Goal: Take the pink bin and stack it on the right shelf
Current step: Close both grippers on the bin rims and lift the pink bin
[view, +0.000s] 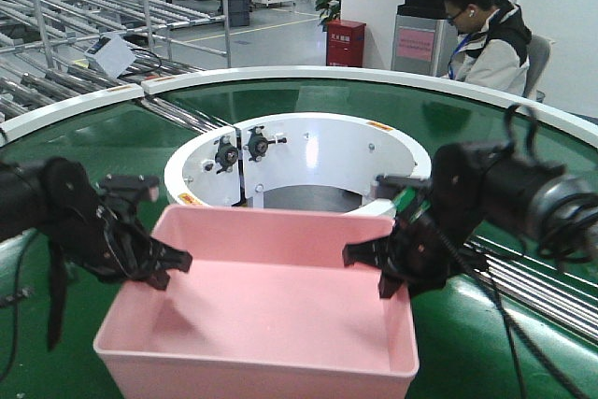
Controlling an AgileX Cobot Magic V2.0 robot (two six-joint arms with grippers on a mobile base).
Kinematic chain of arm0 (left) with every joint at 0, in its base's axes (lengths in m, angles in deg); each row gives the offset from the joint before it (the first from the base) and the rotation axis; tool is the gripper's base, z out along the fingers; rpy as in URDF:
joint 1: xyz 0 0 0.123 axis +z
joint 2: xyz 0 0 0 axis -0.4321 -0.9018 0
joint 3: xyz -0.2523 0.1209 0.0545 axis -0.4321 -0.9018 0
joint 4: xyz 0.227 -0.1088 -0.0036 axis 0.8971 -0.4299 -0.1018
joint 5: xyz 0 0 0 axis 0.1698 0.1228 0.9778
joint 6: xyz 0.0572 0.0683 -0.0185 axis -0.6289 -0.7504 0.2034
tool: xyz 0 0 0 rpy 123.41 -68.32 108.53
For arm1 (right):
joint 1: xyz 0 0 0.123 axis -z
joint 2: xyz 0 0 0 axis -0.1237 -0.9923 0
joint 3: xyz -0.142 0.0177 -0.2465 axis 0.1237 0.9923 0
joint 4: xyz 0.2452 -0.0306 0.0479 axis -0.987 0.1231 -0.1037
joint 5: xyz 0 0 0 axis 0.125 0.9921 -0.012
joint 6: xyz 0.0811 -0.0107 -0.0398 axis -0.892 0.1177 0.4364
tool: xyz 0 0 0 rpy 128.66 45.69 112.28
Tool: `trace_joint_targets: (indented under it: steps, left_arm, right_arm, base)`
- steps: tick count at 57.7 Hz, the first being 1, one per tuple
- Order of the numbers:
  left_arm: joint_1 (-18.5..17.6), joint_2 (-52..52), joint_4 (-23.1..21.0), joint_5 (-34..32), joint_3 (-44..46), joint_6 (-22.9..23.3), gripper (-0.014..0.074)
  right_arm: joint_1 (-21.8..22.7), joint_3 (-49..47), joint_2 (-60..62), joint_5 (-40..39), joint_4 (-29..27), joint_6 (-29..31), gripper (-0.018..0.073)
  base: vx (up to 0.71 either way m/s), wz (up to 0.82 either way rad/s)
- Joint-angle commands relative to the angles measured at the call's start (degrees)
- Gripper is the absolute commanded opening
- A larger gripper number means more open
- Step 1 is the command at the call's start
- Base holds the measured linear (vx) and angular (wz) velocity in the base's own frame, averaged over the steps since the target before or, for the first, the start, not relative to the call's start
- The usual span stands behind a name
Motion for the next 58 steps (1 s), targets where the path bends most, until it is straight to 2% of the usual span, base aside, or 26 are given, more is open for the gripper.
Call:
trace_joint_targets:
  steps: [1,26,58]
  left_arm:
    - [-0.4,7.5,-5.7,2.0,1.8,0.3,-0.0005]
    - [-0.4,21.3,-5.7,4.5,1.8,3.2,-0.0001]
    - [-0.4,22.8,-5.7,6.6,1.8,3.2,-0.0001]
  right_arm:
    - [-0.1,-2.0,7.6,-3.6,-0.9,1.7,-0.0009]
    - [-0.1,-2.0,20.8,-1.9,-0.6,1.7,-0.0009]
    - [-0.1,-1.9,21.4,-1.4,-0.7,1.7,-0.0009]
  base:
    - [0.0,0.0]
    - [0.0,0.0]
    - [0.0,0.0]
